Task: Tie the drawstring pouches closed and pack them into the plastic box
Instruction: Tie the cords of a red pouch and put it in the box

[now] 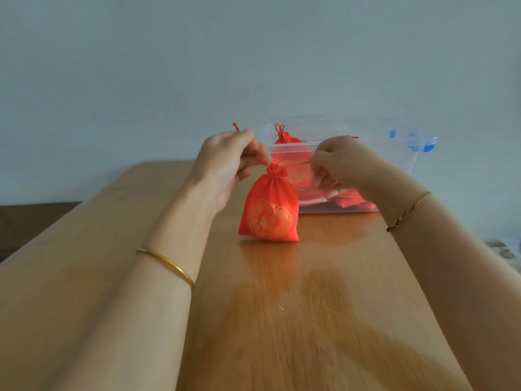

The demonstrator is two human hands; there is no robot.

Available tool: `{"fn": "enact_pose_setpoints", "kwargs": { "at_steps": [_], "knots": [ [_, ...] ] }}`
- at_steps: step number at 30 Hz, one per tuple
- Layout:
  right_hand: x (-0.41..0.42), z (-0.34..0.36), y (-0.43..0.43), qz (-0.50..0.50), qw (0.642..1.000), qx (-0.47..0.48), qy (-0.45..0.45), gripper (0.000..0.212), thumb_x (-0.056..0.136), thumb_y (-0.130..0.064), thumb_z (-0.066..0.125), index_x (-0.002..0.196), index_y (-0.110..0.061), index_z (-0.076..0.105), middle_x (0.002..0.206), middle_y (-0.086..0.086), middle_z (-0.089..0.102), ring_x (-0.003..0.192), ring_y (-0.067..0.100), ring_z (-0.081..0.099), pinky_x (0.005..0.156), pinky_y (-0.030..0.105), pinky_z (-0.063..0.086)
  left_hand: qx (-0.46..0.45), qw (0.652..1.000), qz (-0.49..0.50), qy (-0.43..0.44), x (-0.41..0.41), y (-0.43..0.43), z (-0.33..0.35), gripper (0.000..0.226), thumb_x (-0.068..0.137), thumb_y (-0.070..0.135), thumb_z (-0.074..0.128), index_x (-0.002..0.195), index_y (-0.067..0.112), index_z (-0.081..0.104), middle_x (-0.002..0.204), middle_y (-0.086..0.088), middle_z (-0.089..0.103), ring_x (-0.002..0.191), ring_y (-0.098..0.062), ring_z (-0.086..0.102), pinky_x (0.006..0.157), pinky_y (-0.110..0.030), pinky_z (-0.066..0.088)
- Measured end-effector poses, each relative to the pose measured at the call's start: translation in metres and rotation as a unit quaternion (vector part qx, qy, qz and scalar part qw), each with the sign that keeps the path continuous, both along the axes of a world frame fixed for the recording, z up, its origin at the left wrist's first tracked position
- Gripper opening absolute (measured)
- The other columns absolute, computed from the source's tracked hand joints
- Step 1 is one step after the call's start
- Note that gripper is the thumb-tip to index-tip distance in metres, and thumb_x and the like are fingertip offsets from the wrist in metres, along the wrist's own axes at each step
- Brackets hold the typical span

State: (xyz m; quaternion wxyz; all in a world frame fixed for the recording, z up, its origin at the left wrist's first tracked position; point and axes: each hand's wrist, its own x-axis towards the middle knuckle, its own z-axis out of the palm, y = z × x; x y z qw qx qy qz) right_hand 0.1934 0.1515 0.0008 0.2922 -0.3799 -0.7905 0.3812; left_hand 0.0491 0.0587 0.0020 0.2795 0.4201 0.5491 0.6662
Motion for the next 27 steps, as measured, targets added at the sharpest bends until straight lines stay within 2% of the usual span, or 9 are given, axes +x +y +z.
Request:
{"fn": "enact_pose_setpoints", "kwargs": {
  "at_steps": [4,9,13,15,18,21,24,27],
  "knots": [
    [0.003,0.013,-0.006,0.060,0.988,-0.068,0.127,0.026,0.093,-0.015,0.049,0.068,-0.014,0.056,0.062,0.002,0.050,0.053,0.013,0.053,0.046,0.019,0.047,-0.056,0.994,-0.043,0.081,-0.005,-0.004,0.000,0.014,0.089,0.017,0.057,0.078,0.012,0.062,0.061,0.004,0.060,0.054,-0.004,0.056,0.051,-0.018,0.033],
    [-0.007,0.014,-0.016,0.143,0.961,-0.135,0.196,0.025,0.093,-0.019,0.052,0.071,-0.012,0.061,0.058,-0.001,0.049,0.051,0.011,0.050,0.047,0.020,0.040,-0.081,0.973,-0.041,0.213,0.005,-0.004,0.004,0.011,0.080,0.016,0.069,0.070,0.013,0.064,0.063,-0.004,0.058,0.049,-0.005,0.051,0.048,-0.017,0.038],
    [-0.012,0.013,-0.015,0.134,0.934,-0.230,0.237,0.036,0.096,-0.038,0.041,0.089,-0.011,0.063,0.065,0.000,0.054,0.046,0.011,0.046,0.042,0.020,0.037,-0.081,0.977,-0.048,0.190,0.004,-0.004,0.003,0.011,0.083,0.013,0.065,0.074,0.008,0.064,0.062,-0.001,0.060,0.049,-0.005,0.051,0.047,-0.017,0.038],
    [-0.012,0.012,-0.015,0.109,0.940,-0.239,0.219,0.041,0.097,-0.040,0.036,0.099,-0.008,0.060,0.072,0.004,0.061,0.043,0.013,0.048,0.042,0.020,0.036,-0.081,0.982,-0.062,0.161,0.002,-0.004,0.002,0.012,0.086,0.012,0.061,0.075,0.009,0.065,0.058,0.004,0.060,0.050,-0.004,0.052,0.046,-0.016,0.038],
    [-0.014,0.009,-0.019,0.107,0.960,-0.187,0.180,0.023,0.094,-0.016,0.044,0.105,-0.002,0.057,0.072,0.008,0.061,0.042,0.014,0.050,0.044,0.023,0.037,-0.079,0.984,-0.076,0.140,0.001,-0.004,0.001,0.018,0.090,0.012,0.056,0.074,0.012,0.064,0.054,0.008,0.059,0.049,-0.002,0.052,0.045,-0.013,0.038],
    [-0.015,0.007,-0.022,0.115,0.974,-0.113,0.161,0.014,0.087,0.002,0.045,0.092,-0.004,0.056,0.068,0.009,0.057,0.044,0.013,0.052,0.045,0.024,0.041,-0.075,0.987,-0.067,0.127,0.000,-0.004,0.001,0.016,0.090,0.014,0.056,0.075,0.012,0.062,0.052,0.009,0.060,0.048,-0.002,0.052,0.044,-0.013,0.038],
    [-0.014,0.006,-0.022,0.117,0.982,-0.043,0.139,0.012,0.084,0.004,0.052,0.080,-0.007,0.055,0.063,0.006,0.059,0.048,0.011,0.054,0.049,0.025,0.045,-0.075,0.989,-0.022,0.123,0.001,-0.004,0.001,0.014,0.089,0.017,0.059,0.075,0.016,0.062,0.051,0.009,0.061,0.046,0.000,0.054,0.044,-0.013,0.036],
    [-0.014,0.004,-0.024,0.119,0.986,0.051,0.107,0.011,0.079,-0.002,0.067,0.080,-0.005,0.057,0.059,0.005,0.059,0.049,0.013,0.053,0.049,0.025,0.046,-0.072,0.991,0.006,0.112,0.002,-0.004,0.001,0.017,0.087,0.016,0.061,0.071,0.017,0.060,0.046,0.007,0.061,0.043,0.001,0.055,0.043,-0.014,0.036]
  ]
}}
